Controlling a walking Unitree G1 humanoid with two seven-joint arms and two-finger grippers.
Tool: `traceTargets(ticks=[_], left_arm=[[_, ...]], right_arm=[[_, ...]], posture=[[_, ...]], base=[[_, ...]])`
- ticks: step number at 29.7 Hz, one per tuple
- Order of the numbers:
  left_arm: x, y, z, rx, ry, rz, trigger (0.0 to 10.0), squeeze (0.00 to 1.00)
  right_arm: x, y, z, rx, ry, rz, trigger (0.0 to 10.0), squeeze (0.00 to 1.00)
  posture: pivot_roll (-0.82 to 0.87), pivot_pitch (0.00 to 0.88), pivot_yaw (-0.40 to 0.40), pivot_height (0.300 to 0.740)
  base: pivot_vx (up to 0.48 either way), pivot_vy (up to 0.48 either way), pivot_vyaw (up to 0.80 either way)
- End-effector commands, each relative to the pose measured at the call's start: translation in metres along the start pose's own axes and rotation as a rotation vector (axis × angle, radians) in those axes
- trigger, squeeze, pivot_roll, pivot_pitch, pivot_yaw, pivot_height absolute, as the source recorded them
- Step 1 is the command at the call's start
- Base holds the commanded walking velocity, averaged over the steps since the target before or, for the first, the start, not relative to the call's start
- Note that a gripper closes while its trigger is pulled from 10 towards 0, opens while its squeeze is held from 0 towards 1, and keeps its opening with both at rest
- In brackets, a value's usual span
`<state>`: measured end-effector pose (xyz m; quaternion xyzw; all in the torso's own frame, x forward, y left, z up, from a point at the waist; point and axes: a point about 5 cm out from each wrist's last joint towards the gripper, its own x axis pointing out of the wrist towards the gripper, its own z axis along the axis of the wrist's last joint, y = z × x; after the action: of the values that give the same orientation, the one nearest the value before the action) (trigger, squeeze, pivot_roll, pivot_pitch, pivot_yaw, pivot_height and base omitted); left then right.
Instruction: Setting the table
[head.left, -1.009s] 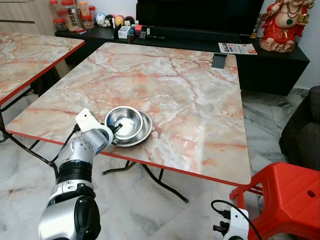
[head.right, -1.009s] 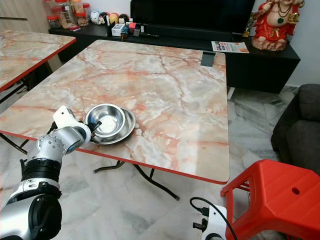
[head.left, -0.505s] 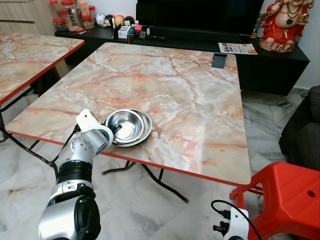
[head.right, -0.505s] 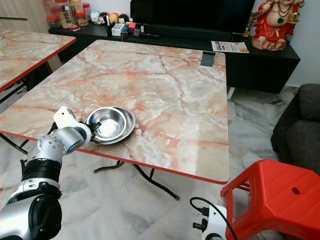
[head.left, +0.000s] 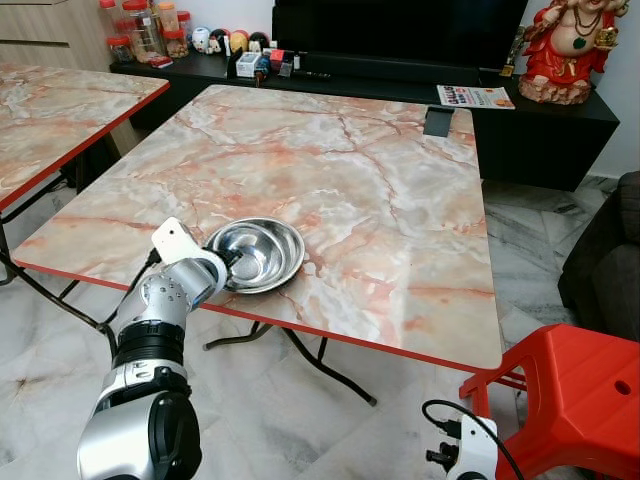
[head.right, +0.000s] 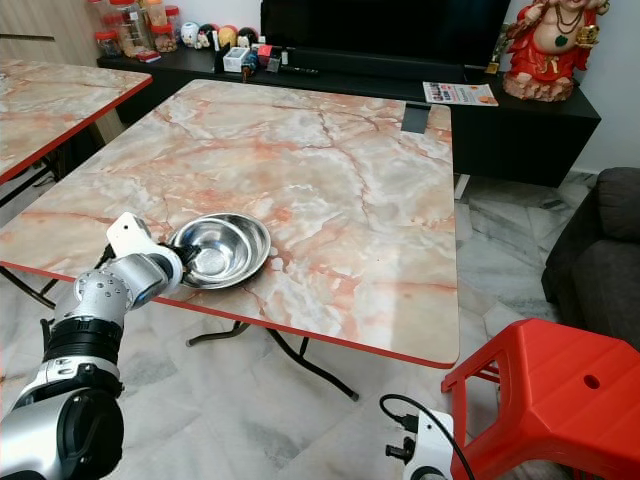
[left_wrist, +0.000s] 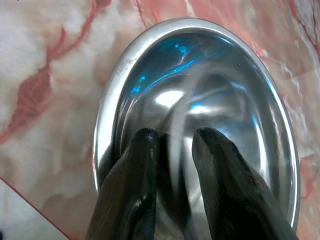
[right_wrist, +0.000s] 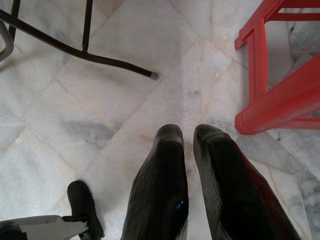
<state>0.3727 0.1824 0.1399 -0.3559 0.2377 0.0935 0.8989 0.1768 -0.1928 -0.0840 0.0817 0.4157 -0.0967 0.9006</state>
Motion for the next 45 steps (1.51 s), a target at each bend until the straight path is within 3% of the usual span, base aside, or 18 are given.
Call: traceTargets(ticks=[1,18,20,21,22,23,24,26,30,36,38,40,41,42,43,45], left_arm=[[-0.001,-0.005,0.005,0.009,-0.013,-0.005,10.0,0.0],[-0.003,-0.002,0.018,0.078,-0.073,0.031,10.0,0.0],[-0.005,0.001,0.025,0.145,-0.115,0.06,10.0,0.0],[-0.009,0.004,0.036,0.234,-0.177,0.095,10.0,0.0],[-0.009,0.004,0.036,0.234,-0.177,0.095,10.0,0.0],[-0.014,0.004,0.048,0.336,-0.246,0.131,10.0,0.0],[-0.018,0.003,0.058,0.38,-0.292,0.136,10.0,0.0],[-0.022,0.001,0.065,0.412,-0.324,0.131,10.0,0.0],[-0.025,-0.001,0.069,0.422,-0.355,0.114,10.0,0.0],[-0.027,-0.014,0.061,0.346,-0.389,-0.053,10.0,0.0],[-0.027,-0.008,0.059,0.334,-0.384,-0.049,10.0,0.0],[-0.026,0.005,0.058,0.376,-0.382,0.006,10.0,0.0],[-0.026,0.018,0.059,0.454,-0.397,0.075,10.0,0.0],[-0.027,0.026,0.059,0.478,-0.408,0.105,10.0,0.0],[-0.027,0.026,0.059,0.478,-0.408,0.105,10.0,0.0],[-0.029,0.042,0.064,0.429,-0.453,0.126,10.0,0.0]], right_arm=[[-0.001,-0.001,-0.003,0.011,0.011,-0.006,10.0,0.0],[0.0,0.0,-0.002,0.014,0.01,-0.006,10.0,0.0],[0.0,0.0,-0.002,0.013,0.01,-0.006,10.0,0.0],[0.0,0.0,-0.002,0.013,0.009,-0.006,10.0,0.0],[0.0,0.0,-0.002,0.013,0.009,-0.006,10.0,0.0],[0.0,-0.001,-0.002,0.013,0.009,-0.006,10.0,0.0],[0.0,-0.001,-0.002,0.012,0.009,-0.005,10.0,0.0],[0.0,0.0,-0.002,0.011,0.009,-0.004,10.0,0.0],[0.0,0.0,-0.001,0.009,0.009,-0.003,10.0,0.0],[0.0,0.001,-0.001,0.005,0.007,0.0,10.0,0.0],[0.0,0.0,-0.001,0.007,0.007,-0.002,10.0,0.0],[0.0,-0.001,-0.001,0.009,0.007,-0.004,10.0,0.0],[0.0,-0.001,-0.001,0.01,0.008,-0.005,10.0,0.0],[0.0,-0.001,-0.002,0.009,0.009,-0.005,10.0,0.0],[0.0,-0.001,-0.002,0.009,0.009,-0.005,10.0,0.0],[0.0,-0.001,-0.002,0.008,0.009,-0.003,10.0,0.0]], posture=[[-0.01,0.0,0.005,0.74],[-0.01,0.0,0.007,0.74],[-0.01,0.0,0.007,0.74],[-0.01,0.0,0.007,0.74],[-0.01,0.0,0.007,0.74],[-0.01,0.0,0.004,0.74],[-0.01,0.0,0.004,0.74],[-0.01,0.0,0.004,0.74],[0.0,0.0,0.0,0.74],[0.0,0.0,-0.001,0.74],[-0.01,0.0,0.0,0.74],[-0.01,0.0,0.001,0.74],[-0.01,0.0,0.001,0.74],[-0.01,0.0,0.001,0.74],[-0.01,0.0,0.001,0.74],[-0.01,0.0,0.0,0.74]], base=[[0.0,0.0,0.0],[0.0,0.0,0.0],[0.0,0.0,0.0],[0.0,0.0,0.0],[0.0,0.0,0.0],[0.0,0.0,0.0],[0.0,0.0,0.0],[0.0,0.0,0.0],[0.0,0.0,0.0],[0.0,0.0,0.0],[0.0,0.0,0.0],[0.0,0.0,0.0],[0.0,0.0,0.0],[0.0,0.0,0.0],[0.0,0.0,0.0],[0.0,0.0,0.0]])
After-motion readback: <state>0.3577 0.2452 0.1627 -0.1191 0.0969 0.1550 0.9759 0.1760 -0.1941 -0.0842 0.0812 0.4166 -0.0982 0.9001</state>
